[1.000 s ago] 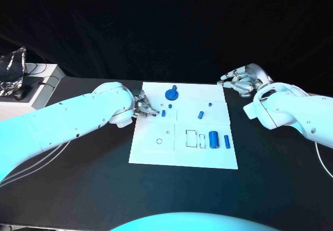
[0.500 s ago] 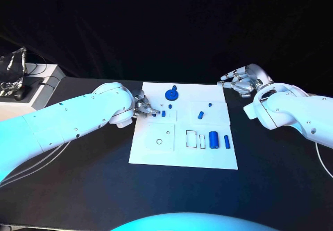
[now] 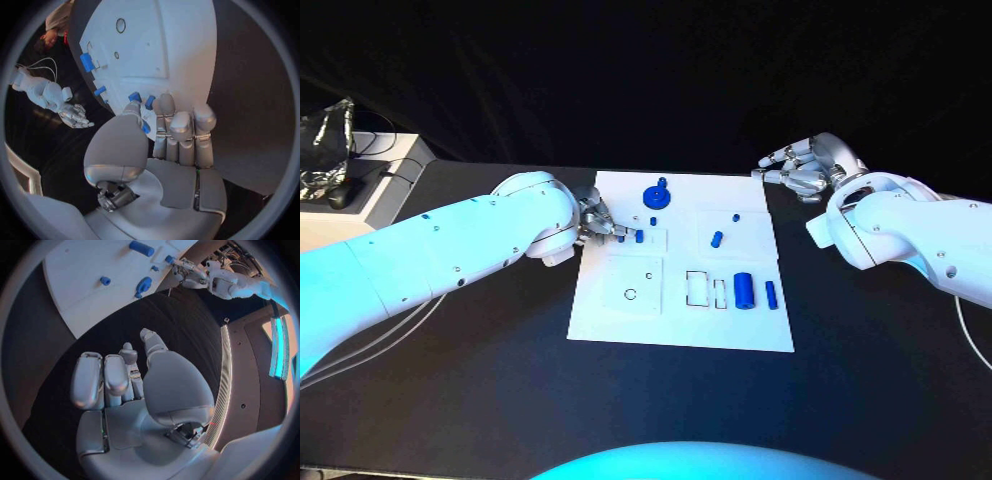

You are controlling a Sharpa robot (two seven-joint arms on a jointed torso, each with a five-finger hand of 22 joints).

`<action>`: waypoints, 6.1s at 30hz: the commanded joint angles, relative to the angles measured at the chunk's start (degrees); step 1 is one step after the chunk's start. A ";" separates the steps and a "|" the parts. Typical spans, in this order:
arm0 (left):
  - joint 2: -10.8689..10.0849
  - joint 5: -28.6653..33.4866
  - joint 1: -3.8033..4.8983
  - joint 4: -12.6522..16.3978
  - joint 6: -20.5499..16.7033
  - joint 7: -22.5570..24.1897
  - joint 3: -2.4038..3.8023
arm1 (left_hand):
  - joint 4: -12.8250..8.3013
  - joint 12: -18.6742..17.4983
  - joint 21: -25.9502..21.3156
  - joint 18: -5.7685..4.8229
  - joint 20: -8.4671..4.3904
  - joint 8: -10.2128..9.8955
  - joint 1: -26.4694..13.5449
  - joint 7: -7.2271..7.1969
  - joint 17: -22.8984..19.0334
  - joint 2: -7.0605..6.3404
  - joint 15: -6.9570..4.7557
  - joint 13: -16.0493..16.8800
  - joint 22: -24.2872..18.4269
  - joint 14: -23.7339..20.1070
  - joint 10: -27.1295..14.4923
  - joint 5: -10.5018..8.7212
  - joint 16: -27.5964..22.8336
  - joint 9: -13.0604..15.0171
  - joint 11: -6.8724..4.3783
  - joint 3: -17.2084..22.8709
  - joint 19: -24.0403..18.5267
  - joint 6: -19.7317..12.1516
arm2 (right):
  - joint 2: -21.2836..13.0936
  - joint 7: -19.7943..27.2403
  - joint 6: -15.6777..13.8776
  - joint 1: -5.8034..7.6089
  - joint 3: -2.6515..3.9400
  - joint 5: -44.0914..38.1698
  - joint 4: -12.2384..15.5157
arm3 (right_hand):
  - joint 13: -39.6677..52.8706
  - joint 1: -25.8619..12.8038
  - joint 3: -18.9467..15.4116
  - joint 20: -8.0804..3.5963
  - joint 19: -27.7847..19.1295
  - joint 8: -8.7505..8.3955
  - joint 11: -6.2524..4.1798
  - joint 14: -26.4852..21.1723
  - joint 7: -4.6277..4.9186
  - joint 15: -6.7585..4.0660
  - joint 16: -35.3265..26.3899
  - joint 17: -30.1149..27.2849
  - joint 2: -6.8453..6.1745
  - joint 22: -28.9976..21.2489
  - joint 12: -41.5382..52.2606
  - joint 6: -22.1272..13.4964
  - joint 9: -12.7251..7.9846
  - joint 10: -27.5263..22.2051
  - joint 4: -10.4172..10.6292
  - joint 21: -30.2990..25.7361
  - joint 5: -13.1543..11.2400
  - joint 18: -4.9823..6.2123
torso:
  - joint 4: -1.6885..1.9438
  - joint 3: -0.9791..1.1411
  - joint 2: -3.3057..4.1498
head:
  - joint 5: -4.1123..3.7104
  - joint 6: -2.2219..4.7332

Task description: Assemble the parts on the task board

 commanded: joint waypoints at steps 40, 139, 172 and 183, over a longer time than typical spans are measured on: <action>-3.27 9.10 -0.58 3.58 -12.35 23.59 5.22 | -11.81 -15.34 -32.84 1.93 7.82 -7.86 22.41 9.09 -29.47 3.89 7.73 -23.25 -18.18 -17.99 -17.35 -1.24 -21.21 -40.73 9.08 6.60 -13.91 -11.93 | -0.14 2.04 -1.02 -0.52 0.02 0.52 -0.23 | -0.81 -0.13 -0.11 -0.27 1.55 -0.24 -0.03 -0.18 0.22 -0.22 -0.87 -0.74 0.02 9.19 -1.21 -0.14 -0.10 -1.19 -0.39 -1.00 0.49 0.47 | 0.04 0.01 0.03 | -0.41 1.20; 9.37 -16.19 -1.52 -11.35 -9.34 29.37 -1.32 | -18.43 -35.95 -19.59 4.82 7.41 -22.83 20.82 7.00 -35.23 2.82 6.14 -23.49 1.12 -16.75 -3.05 -2.45 6.57 -48.85 7.30 18.25 -12.95 6.64 | 1.36 13.40 -6.09 -0.50 0.00 10.83 -1.26 | -58.31 1.45 10.36 5.96 -16.98 -1.64 4.75 -9.69 2.75 5.96 -57.57 -53.16 -0.56 -52.92 -53.60 -0.56 -4.31 3.57 -5.18 -61.25 1.96 1.15 | -0.15 0.07 0.24 | -1.51 1.85; 3.78 -4.35 -1.56 -5.51 -12.70 30.18 0.91 | -20.04 -38.45 -16.54 5.28 6.72 -22.91 18.35 7.26 -33.09 3.14 5.50 -23.39 0.75 -13.69 0.42 -2.43 4.56 -48.82 6.79 25.11 -12.46 8.79 | 1.01 13.21 -5.99 -0.50 -0.01 10.81 -1.23 | -58.31 1.47 10.38 5.93 -17.19 -1.64 4.73 -9.72 2.71 5.94 -57.50 -53.17 -0.56 -53.80 -53.60 -0.43 -4.26 3.64 -5.29 -60.44 2.13 1.14 | -0.02 0.05 0.10 | -1.61 1.90; 1.73 -5.42 -1.56 -4.78 -11.25 29.71 1.79 | -20.17 -38.43 -16.50 5.26 6.71 -22.90 18.41 7.24 -32.97 3.13 5.49 -23.38 0.74 -13.65 0.48 -2.43 4.50 -48.82 6.77 24.99 -12.47 8.87 | 0.86 13.17 -5.89 -0.51 -0.02 10.79 -1.35 | -58.31 1.49 10.42 5.92 -17.35 -1.63 4.73 -9.70 2.70 5.94 -57.51 -53.19 -0.55 -54.33 -53.60 -0.40 -4.25 3.62 -5.41 -59.93 2.17 1.15 | -0.08 -0.02 0.20 | -1.60 1.94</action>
